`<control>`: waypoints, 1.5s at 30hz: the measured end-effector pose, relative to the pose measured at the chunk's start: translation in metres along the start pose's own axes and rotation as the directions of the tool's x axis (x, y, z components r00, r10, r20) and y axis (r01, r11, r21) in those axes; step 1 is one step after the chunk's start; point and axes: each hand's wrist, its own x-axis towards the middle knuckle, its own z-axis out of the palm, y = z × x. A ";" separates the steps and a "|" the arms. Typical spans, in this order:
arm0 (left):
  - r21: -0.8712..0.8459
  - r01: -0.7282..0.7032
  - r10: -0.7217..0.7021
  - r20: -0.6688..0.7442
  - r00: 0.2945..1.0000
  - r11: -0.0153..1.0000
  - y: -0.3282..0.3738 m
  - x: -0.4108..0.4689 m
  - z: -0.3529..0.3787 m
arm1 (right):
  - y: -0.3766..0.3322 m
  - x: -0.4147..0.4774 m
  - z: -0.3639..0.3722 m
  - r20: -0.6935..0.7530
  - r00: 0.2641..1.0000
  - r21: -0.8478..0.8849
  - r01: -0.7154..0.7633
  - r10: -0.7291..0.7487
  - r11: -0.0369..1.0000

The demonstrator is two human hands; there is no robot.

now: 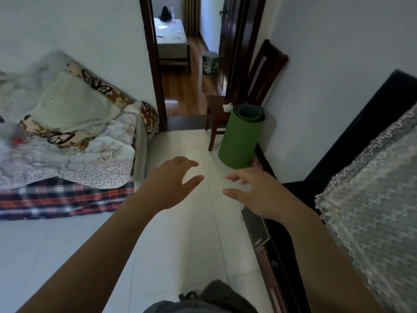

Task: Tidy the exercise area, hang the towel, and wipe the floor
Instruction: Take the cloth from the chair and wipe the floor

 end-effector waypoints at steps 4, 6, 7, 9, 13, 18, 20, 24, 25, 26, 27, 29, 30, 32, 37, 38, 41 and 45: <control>-0.021 -0.025 0.026 0.040 0.999 0.999 -0.020 0.074 -0.004 | 0.017 0.073 -0.016 0.005 1.000 0.018 -0.024 0.024 1.000; -0.021 -0.020 0.021 0.053 0.998 1.000 -0.033 0.111 -0.003 | 0.031 0.111 -0.022 0.010 0.999 0.042 -0.041 0.041 0.998; -0.024 -0.014 0.015 0.055 0.998 1.000 -0.039 0.129 -0.002 | 0.038 0.130 -0.024 0.018 0.999 0.044 -0.046 0.045 0.998; -0.028 0.009 -0.007 0.069 0.998 1.000 -0.055 0.172 0.002 | 0.056 0.175 -0.030 0.063 0.997 0.041 -0.057 0.055 0.997; -0.013 0.050 -0.048 0.103 0.994 0.999 -0.079 0.268 0.007 | 0.094 0.271 -0.048 0.150 0.986 0.001 -0.068 0.067 0.998; 0.015 0.095 -0.096 0.109 0.989 0.995 -0.092 0.394 -0.005 | 0.131 0.400 -0.100 0.164 0.986 -0.009 -0.044 0.045 0.999; 0.029 0.091 -0.094 0.104 0.990 0.995 -0.097 0.439 -0.013 | 0.139 0.449 -0.121 0.158 0.986 -0.023 -0.041 0.044 0.999; 0.025 0.098 -0.100 0.070 0.993 0.995 -0.117 0.512 -0.027 | 0.147 0.534 -0.147 0.140 0.990 -0.016 0.004 -0.002 1.000; 0.031 0.108 -0.110 0.067 0.992 0.994 -0.125 0.529 -0.030 | 0.149 0.554 -0.151 0.143 0.990 -0.023 0.015 -0.012 1.000; 0.034 0.117 -0.119 0.065 0.991 0.993 -0.133 0.545 -0.033 | 0.150 0.573 -0.155 0.142 0.990 -0.030 0.022 -0.017 0.999; 0.034 0.121 -0.123 0.068 0.990 0.992 -0.141 0.562 -0.035 | 0.151 0.593 -0.159 0.139 0.990 -0.033 0.025 -0.020 0.999; 0.038 0.122 -0.124 0.074 0.990 0.992 -0.159 0.599 -0.040 | 0.154 0.633 -0.165 0.131 0.991 -0.026 0.027 -0.024 0.999; 0.042 0.120 -0.123 0.071 0.990 0.992 -0.169 0.619 -0.042 | 0.155 0.654 -0.168 0.128 0.992 -0.021 0.020 -0.017 1.000; 0.048 0.099 -0.102 0.064 0.993 0.994 -0.190 0.661 -0.048 | 0.155 0.695 -0.172 0.122 0.992 -0.010 -0.001 0.002 1.000; 0.067 0.016 -0.024 0.121 0.992 0.998 -0.238 0.769 -0.073 | 0.154 0.790 -0.187 0.079 0.994 0.043 -0.083 0.080 0.996; 0.069 0.002 -0.012 0.134 0.991 0.998 -0.248 0.789 -0.077 | 0.155 0.807 -0.189 0.073 0.992 0.064 -0.109 0.105 0.992; 0.081 -0.034 0.020 0.163 0.986 0.996 -0.277 0.850 -0.082 | 0.162 0.854 -0.194 0.061 0.984 0.143 -0.173 0.166 0.975; 0.017 -0.111 0.106 0.186 0.977 0.994 -0.293 0.916 -0.075 | 0.178 0.904 -0.205 0.021 0.974 0.198 -0.225 0.225 0.954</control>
